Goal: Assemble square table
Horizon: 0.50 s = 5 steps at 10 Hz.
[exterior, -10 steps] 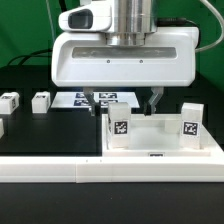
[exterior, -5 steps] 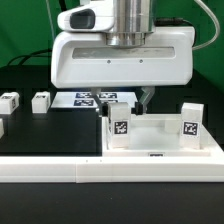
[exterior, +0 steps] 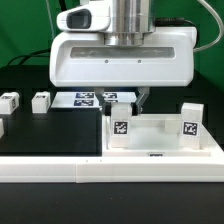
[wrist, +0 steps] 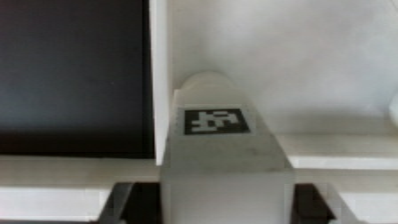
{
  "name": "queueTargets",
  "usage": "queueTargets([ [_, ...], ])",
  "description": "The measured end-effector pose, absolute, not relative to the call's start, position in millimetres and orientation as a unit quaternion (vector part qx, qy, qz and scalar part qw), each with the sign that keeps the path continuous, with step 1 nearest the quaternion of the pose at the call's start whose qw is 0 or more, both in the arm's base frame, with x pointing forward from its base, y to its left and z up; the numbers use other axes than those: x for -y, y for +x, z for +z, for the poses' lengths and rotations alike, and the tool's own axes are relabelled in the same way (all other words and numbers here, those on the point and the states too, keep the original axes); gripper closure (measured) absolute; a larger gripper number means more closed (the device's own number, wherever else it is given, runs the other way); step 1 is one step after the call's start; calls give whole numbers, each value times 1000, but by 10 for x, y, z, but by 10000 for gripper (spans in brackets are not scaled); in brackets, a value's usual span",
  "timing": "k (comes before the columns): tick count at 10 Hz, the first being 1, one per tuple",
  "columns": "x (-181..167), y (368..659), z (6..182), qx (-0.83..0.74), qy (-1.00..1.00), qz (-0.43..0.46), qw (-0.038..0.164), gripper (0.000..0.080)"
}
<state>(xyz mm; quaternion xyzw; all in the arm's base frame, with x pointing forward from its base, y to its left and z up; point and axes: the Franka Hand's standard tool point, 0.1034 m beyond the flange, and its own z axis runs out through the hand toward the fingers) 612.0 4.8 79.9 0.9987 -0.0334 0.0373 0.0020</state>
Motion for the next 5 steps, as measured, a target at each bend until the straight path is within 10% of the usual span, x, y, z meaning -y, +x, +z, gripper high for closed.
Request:
queueTargets([
  [5, -62, 6126, 798, 239, 970, 42, -5, 508],
])
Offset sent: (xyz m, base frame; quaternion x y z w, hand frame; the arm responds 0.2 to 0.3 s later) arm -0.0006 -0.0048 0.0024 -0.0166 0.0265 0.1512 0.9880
